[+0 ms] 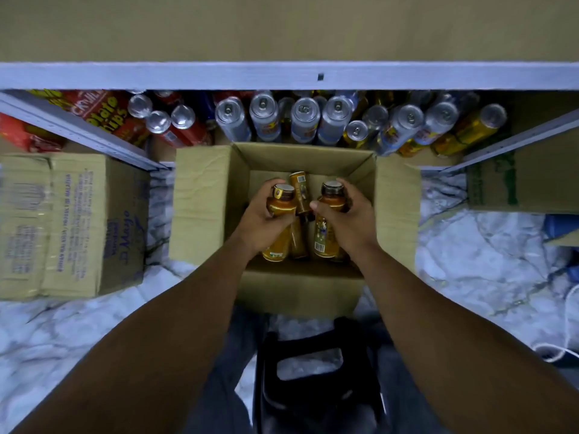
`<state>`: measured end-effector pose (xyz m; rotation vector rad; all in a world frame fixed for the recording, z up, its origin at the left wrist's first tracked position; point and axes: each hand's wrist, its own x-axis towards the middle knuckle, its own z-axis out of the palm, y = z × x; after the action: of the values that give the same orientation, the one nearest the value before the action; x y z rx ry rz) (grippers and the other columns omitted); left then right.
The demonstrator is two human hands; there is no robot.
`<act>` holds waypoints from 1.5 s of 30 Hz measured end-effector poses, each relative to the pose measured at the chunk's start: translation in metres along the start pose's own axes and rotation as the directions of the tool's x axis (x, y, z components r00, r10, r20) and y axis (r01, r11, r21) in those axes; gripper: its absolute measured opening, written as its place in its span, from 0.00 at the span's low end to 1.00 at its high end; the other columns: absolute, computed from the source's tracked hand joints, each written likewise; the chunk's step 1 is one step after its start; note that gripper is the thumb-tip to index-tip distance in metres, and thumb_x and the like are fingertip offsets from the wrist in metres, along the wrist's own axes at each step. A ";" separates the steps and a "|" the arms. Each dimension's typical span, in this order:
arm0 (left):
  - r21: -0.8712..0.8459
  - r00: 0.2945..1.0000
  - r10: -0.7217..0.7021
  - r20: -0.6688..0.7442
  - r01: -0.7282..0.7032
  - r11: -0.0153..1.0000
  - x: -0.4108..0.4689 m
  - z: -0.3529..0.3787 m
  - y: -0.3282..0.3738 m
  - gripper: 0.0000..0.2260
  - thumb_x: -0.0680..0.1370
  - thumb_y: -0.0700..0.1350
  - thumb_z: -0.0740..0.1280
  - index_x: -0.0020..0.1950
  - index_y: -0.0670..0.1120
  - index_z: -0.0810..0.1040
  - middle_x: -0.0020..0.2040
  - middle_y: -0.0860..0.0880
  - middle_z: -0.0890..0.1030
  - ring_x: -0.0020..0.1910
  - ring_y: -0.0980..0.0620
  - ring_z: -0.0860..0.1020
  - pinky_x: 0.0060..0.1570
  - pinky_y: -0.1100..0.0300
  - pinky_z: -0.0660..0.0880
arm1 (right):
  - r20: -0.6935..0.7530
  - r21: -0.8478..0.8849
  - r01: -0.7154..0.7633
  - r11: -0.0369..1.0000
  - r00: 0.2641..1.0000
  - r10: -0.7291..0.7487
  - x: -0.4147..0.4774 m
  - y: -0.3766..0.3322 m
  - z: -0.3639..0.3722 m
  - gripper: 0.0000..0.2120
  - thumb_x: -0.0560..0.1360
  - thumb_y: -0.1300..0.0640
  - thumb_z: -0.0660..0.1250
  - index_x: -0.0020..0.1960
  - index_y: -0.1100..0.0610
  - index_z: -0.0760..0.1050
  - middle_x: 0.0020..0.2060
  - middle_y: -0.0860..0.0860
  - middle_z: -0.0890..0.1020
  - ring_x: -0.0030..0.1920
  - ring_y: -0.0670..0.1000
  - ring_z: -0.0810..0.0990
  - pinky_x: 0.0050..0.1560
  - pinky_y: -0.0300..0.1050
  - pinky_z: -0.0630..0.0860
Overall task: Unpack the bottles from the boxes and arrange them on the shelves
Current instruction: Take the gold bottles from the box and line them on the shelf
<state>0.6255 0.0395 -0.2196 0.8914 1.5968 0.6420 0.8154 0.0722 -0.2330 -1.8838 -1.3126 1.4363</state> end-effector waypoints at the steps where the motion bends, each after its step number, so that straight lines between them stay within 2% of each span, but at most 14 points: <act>1: -0.001 1.000 0.007 -0.006 -0.007 1.000 -0.015 -0.002 0.016 0.30 0.75 0.37 0.74 0.72 0.57 0.70 0.58 0.59 0.78 0.57 0.63 0.77 0.58 0.57 0.76 | -0.005 0.001 0.008 1.000 1.000 -0.008 -0.013 -0.015 -0.009 0.32 0.67 0.41 0.79 0.69 0.43 0.74 0.58 0.42 0.82 0.60 0.44 0.79 0.63 0.52 0.78; 4: -0.017 0.999 0.041 -0.032 -0.042 0.999 -0.059 -0.011 0.067 0.29 0.74 0.35 0.74 0.71 0.55 0.71 0.58 0.57 0.80 0.54 0.66 0.78 0.56 0.60 0.77 | -0.014 0.024 0.038 0.999 0.999 -0.037 -0.052 -0.061 -0.037 0.31 0.65 0.41 0.80 0.65 0.43 0.76 0.55 0.42 0.84 0.56 0.42 0.82 0.60 0.52 0.80; 9: -0.062 0.993 0.093 -0.075 -0.098 0.993 -0.131 -0.033 0.161 0.30 0.72 0.34 0.76 0.70 0.52 0.72 0.58 0.52 0.82 0.56 0.58 0.81 0.56 0.62 0.78 | -0.026 0.025 0.115 0.993 0.993 -0.115 -0.117 -0.153 -0.089 0.29 0.65 0.44 0.82 0.63 0.42 0.75 0.52 0.38 0.83 0.54 0.39 0.81 0.59 0.49 0.80; 12: -0.066 0.983 0.147 -0.114 -0.155 0.986 -0.174 -0.050 0.225 0.30 0.72 0.35 0.78 0.70 0.50 0.73 0.58 0.53 0.82 0.54 0.63 0.80 0.54 0.66 0.77 | -0.024 0.021 0.188 0.982 0.982 -0.188 -0.154 -0.216 -0.120 0.29 0.65 0.45 0.82 0.60 0.40 0.71 0.48 0.32 0.81 0.52 0.37 0.81 0.57 0.49 0.80; 14: -0.070 0.973 0.191 -0.133 -0.201 0.977 -0.202 -0.063 0.267 0.29 0.72 0.34 0.77 0.69 0.50 0.73 0.58 0.51 0.82 0.53 0.65 0.80 0.52 0.69 0.76 | -0.016 0.041 0.232 0.972 0.973 -0.231 -0.175 -0.259 -0.139 0.29 0.65 0.45 0.82 0.60 0.42 0.71 0.48 0.37 0.83 0.51 0.39 0.82 0.56 0.52 0.81; 16: -0.067 0.961 0.235 -0.148 -0.247 0.967 -0.227 -0.076 0.303 0.28 0.72 0.35 0.78 0.68 0.50 0.73 0.59 0.49 0.82 0.55 0.62 0.81 0.54 0.66 0.77 | -0.015 0.058 0.273 0.960 0.962 -0.272 -0.194 -0.300 -0.156 0.29 0.65 0.45 0.82 0.60 0.42 0.70 0.48 0.41 0.83 0.51 0.43 0.83 0.55 0.54 0.81; 20: -0.042 0.930 0.304 -0.207 -0.319 0.947 -0.274 -0.103 0.370 0.28 0.70 0.37 0.80 0.66 0.54 0.75 0.57 0.52 0.83 0.58 0.53 0.81 0.58 0.54 0.78 | -0.009 0.061 0.361 0.930 0.932 -0.362 -0.234 -0.379 -0.186 0.27 0.65 0.45 0.81 0.57 0.38 0.71 0.45 0.38 0.83 0.50 0.41 0.82 0.55 0.50 0.81; 25: -0.002 0.890 0.403 -0.214 -0.413 0.911 -0.327 -0.137 0.447 0.28 0.72 0.42 0.79 0.66 0.60 0.73 0.57 0.59 0.82 0.58 0.60 0.79 0.54 0.59 0.78 | 0.019 0.103 0.484 0.869 0.872 -0.489 -0.273 -0.459 -0.212 0.28 0.66 0.45 0.81 0.61 0.42 0.72 0.49 0.42 0.84 0.51 0.41 0.82 0.56 0.52 0.82; 30: 0.083 0.804 0.545 -0.238 -0.542 0.836 -0.357 -0.179 0.505 0.28 0.71 0.37 0.79 0.65 0.56 0.75 0.57 0.51 0.83 0.57 0.54 0.80 0.52 0.64 0.77 | 0.045 0.138 0.583 0.800 0.804 -0.593 -0.296 -0.529 -0.221 0.27 0.67 0.46 0.81 0.60 0.41 0.71 0.46 0.40 0.84 0.49 0.43 0.82 0.53 0.49 0.82; 33: 0.125 0.768 0.595 -0.237 -0.583 0.803 -0.367 -0.209 0.536 0.28 0.72 0.36 0.78 0.68 0.53 0.75 0.58 0.51 0.83 0.58 0.55 0.80 0.49 0.65 0.78 | 0.011 0.165 0.635 0.754 0.764 -0.646 -0.302 -0.571 -0.216 0.26 0.67 0.49 0.82 0.59 0.43 0.72 0.45 0.42 0.83 0.48 0.44 0.82 0.50 0.46 0.80; 35: 0.171 0.742 0.631 -0.229 -0.607 0.776 -0.371 -0.233 0.558 0.29 0.72 0.38 0.79 0.69 0.53 0.74 0.59 0.53 0.82 0.59 0.56 0.80 0.50 0.65 0.78 | -0.022 0.136 0.675 0.725 0.734 -0.679 -0.305 -0.600 -0.212 0.26 0.67 0.47 0.81 0.60 0.43 0.72 0.49 0.40 0.83 0.50 0.43 0.82 0.50 0.41 0.78; 40: 0.264 0.675 0.708 -0.209 -0.658 0.705 -0.373 -0.293 0.608 0.30 0.72 0.39 0.79 0.69 0.57 0.74 0.59 0.57 0.81 0.59 0.59 0.79 0.50 0.66 0.77 | -0.088 0.125 0.748 0.652 0.663 -0.744 -0.304 -0.669 -0.197 0.28 0.67 0.45 0.81 0.61 0.42 0.71 0.53 0.40 0.82 0.53 0.43 0.82 0.56 0.47 0.80; 43: 0.276 0.648 0.732 -0.207 -0.680 0.680 -0.366 -0.319 0.629 0.30 0.72 0.40 0.78 0.66 0.64 0.72 0.60 0.59 0.81 0.59 0.60 0.79 0.51 0.66 0.76 | -0.136 0.127 0.781 0.612 0.625 -0.769 -0.303 -0.702 -0.186 0.28 0.68 0.47 0.81 0.62 0.42 0.71 0.53 0.38 0.81 0.53 0.40 0.81 0.56 0.44 0.80; 45: 0.279 0.632 0.751 -0.192 -0.698 0.659 -0.358 -0.332 0.638 0.31 0.72 0.40 0.79 0.65 0.67 0.72 0.61 0.59 0.81 0.60 0.59 0.78 0.54 0.62 0.78 | -0.156 0.118 0.793 0.598 0.609 -0.778 -0.299 -0.718 -0.179 0.28 0.68 0.48 0.81 0.62 0.41 0.70 0.56 0.37 0.81 0.55 0.40 0.80 0.57 0.42 0.78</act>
<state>0.4588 0.1235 0.5619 1.6887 1.5271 1.2659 0.6718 0.1791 0.5445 -0.9722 -1.6116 0.9176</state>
